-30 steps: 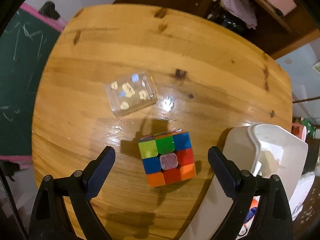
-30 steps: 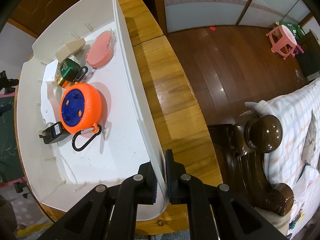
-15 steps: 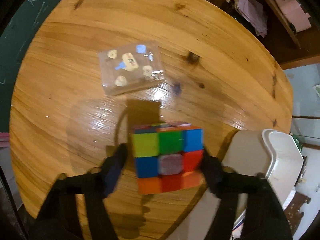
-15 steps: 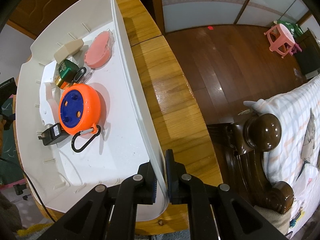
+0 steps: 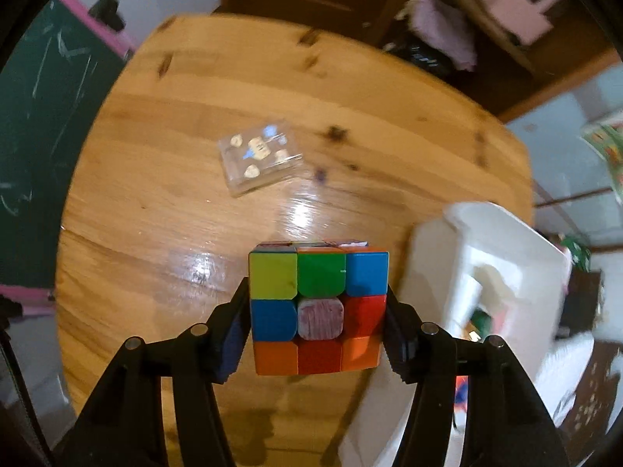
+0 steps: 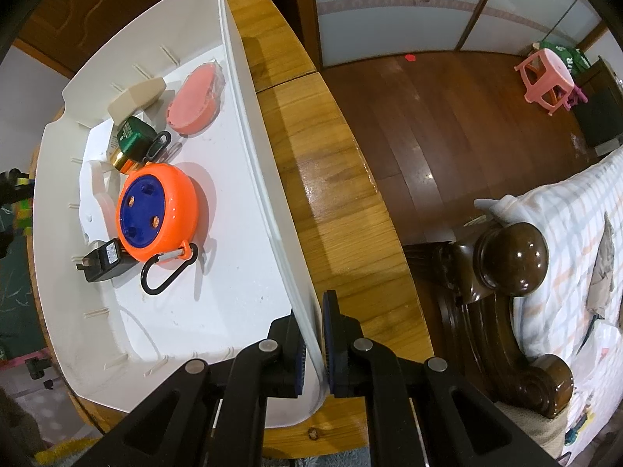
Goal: Organize rigid objects
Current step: 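Lift the Rubik's cube with the left gripper and carry it over the tray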
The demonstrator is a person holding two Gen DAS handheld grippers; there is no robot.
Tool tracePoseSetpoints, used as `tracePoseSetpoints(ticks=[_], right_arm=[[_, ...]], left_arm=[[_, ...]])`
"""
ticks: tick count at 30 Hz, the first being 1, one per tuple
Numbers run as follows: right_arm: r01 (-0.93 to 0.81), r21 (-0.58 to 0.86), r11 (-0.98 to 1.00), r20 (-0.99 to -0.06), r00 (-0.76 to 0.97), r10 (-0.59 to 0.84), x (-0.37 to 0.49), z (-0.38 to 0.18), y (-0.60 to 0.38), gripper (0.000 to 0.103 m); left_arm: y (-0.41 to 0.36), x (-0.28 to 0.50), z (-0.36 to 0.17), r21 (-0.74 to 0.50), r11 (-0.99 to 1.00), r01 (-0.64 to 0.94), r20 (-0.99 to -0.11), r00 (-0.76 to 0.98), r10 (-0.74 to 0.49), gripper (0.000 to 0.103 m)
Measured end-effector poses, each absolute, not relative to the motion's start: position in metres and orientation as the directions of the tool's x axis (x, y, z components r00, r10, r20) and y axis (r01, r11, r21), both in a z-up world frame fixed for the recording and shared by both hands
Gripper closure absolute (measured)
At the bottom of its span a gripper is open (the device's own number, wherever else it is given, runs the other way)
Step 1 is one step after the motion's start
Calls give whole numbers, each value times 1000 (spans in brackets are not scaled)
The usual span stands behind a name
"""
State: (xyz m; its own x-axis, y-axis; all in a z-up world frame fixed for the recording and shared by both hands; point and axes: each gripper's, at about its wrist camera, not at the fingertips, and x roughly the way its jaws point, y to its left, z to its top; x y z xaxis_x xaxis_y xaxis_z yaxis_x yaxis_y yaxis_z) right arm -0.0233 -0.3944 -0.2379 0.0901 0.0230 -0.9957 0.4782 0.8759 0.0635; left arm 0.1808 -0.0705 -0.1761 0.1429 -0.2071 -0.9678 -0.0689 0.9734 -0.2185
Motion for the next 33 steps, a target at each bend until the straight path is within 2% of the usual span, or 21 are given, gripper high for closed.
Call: tracePoseSetpoints(ticks=[7,13,21,33], right_arm=[[472,84,878,-993,113,35,-26,-236,-394,95],[461,109,881,-989,142,48,-31,-233,-395,95],[441,143,886,-982,177,71,-38,-233,-397,95],[406,164,899,-977,195,90,-39,-230,-396,94]], left_arm=[[-108,150,-101,-274,953,129,-933,204,-296,40],[-165,139,-77,-301,917,261,-916,190,-354,40],[-237,122,-93,-260,879,400,-932,133,-337,40],[-313,104,-150,-143,851,505,-975,74,-208,40]])
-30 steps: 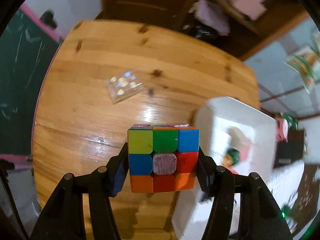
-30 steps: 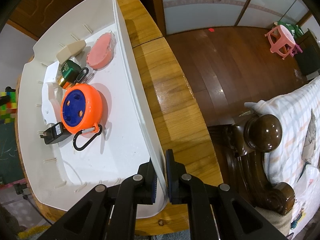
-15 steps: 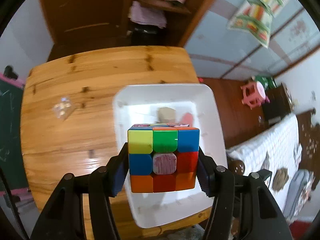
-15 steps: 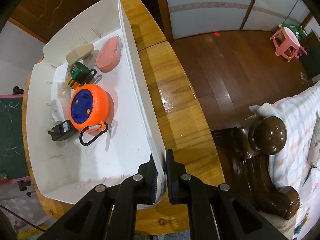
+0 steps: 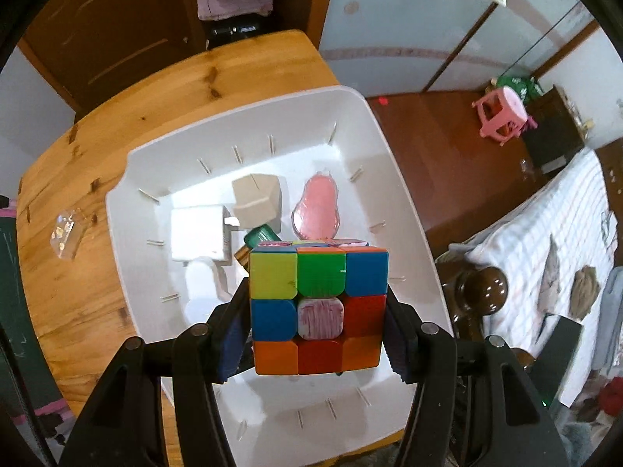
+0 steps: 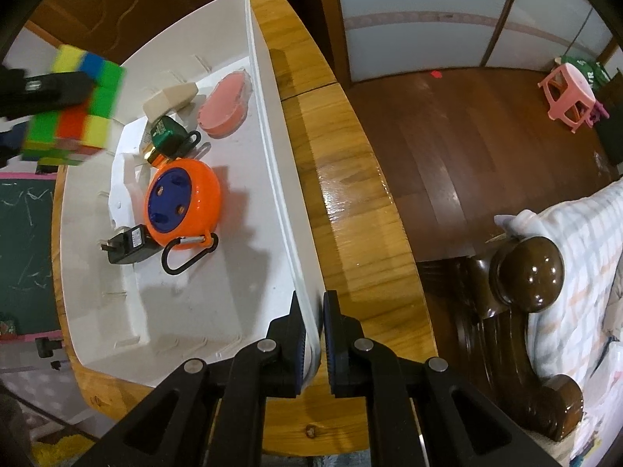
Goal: Organize rigid objects
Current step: 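Lift the Rubik's cube with the left gripper and carry it over the tray, then lower the cube into the tray and open the left gripper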
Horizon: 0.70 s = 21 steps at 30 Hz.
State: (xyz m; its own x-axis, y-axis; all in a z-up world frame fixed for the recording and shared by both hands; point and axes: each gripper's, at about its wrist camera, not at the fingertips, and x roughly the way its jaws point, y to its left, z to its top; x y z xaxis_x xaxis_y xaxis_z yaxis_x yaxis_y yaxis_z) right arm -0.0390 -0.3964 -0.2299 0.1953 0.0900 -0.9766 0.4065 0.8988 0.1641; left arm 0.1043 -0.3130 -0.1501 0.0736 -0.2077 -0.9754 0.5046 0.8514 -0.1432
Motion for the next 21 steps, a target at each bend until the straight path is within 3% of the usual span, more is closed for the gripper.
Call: tracePoseSetpoints(ticks=[12,21], right_arm=[[374,177,911,-975,195,110,-38,-229,-397,93],[359,187,915,-973,195,122,-38,-230,-397,93]], left_arm=[[-340,115,-210,-72,862,501,-994,31,-101,40],[-357,121,-220,-43,866,498,-996,51,-79,39]])
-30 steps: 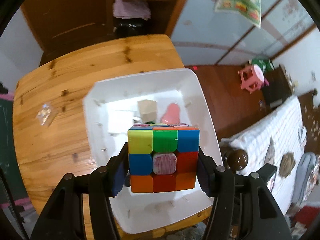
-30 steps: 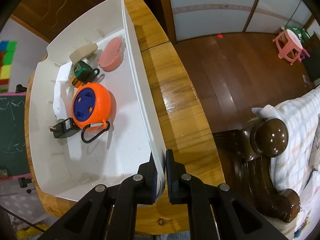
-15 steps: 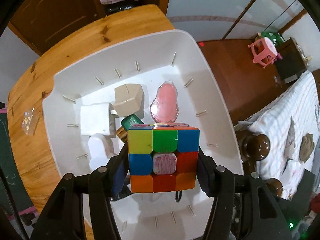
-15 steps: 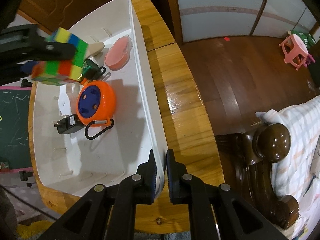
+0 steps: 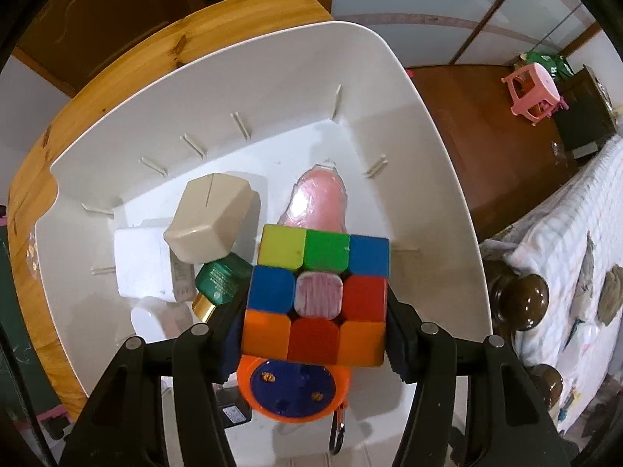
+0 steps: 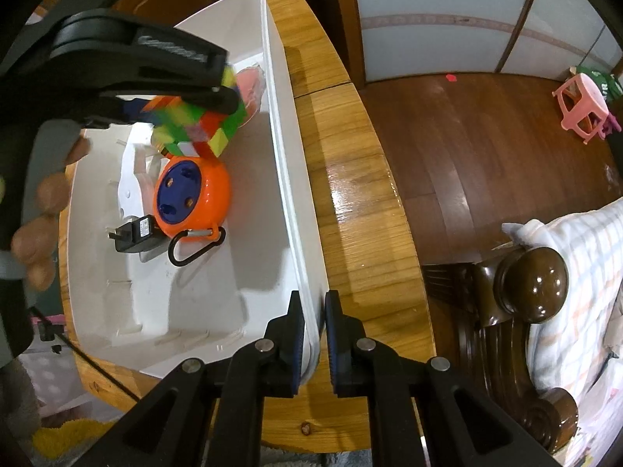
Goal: Organize rigid objects
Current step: 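Lower the cube into the tray and open the left gripper, then withdraw the left tool back above the table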
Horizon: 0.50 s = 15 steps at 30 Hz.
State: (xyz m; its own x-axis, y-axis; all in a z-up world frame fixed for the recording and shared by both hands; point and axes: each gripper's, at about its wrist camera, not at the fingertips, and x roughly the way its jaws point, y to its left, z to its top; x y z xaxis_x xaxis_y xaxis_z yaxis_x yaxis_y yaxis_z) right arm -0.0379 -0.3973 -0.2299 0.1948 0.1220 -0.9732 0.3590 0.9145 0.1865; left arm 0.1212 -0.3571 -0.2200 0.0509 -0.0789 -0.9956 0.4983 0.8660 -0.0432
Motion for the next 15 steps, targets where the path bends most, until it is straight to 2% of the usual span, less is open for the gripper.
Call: tracePoseSetpoints(ticks=[1,5,8,11,15], right_arm=[[358,188,915,-973,195,124,-38,-230,-397,93],[352,188,917,-973,194,125,-38,-230,-397,92],[351,189,917,-973,191,128,-37,-229,-397,92],[350,187,918,-974,185,128,-36,-230,-397,92],[353,188,917,-975,182,129,-36,-230,-397,92]], left_arm=[[-357,122,-220,-38,866,498,-996,52,-73,38],[-357,120,-211,-12,858,514,-994,87,-67,21],[-356,118,-198,-6,845,534,-989,122,-85,19],[-352,114,-185,1,836,549,-983,152,-99,12],[-342,110,-168,0,833,554,-977,179,-119,12]])
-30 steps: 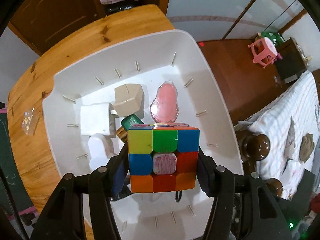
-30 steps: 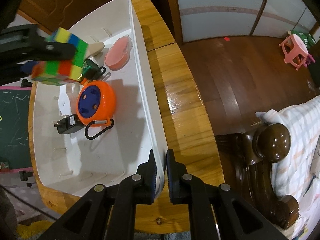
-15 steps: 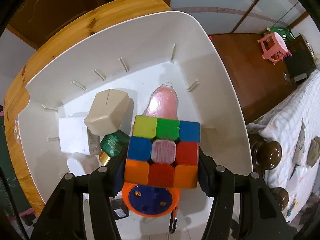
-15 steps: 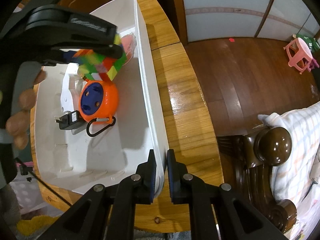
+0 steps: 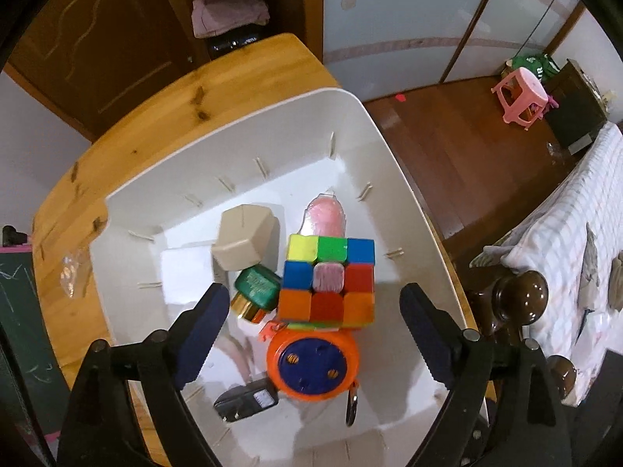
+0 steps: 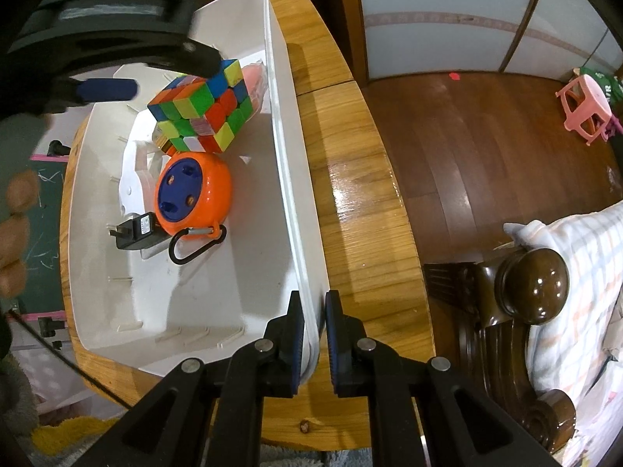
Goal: Organize rigid objects
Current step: 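Withdraw the left tool back above the table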
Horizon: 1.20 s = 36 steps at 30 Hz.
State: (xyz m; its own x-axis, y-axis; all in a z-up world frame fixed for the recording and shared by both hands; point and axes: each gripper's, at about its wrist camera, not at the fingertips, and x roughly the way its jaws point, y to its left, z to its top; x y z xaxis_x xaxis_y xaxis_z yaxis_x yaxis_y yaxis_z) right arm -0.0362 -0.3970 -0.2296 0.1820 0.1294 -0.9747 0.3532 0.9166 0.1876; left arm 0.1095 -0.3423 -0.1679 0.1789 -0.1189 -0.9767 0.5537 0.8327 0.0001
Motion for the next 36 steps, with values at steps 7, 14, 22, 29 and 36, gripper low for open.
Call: tracePoseSetpoints(ticks=[7,14,22,29,36], right_arm=[[369,198,908,-973,184,137,-38,-230,-399,92],[371,182,911,-976,180,121,-37,-230,-396,92],[375,157,914,-981,169,99,-38,-228,-393,93],[390,132,911,-985,154,77,-37,-228,-390,93],[410,98,907,-990,134,47,-34,-226,-386,93]], left_arm=[[-324,96,-145,3,825,564,-970,201,-134,12],[-286,81,-124,-6,840,543,-967,212,-144,12],[-219,92,-108,5,897,443,-961,249,-118,12],[-154,130,-98,13,948,319,-953,291,-85,12],[-97,186,-101,-33,986,162,-949,304,-82,12]])
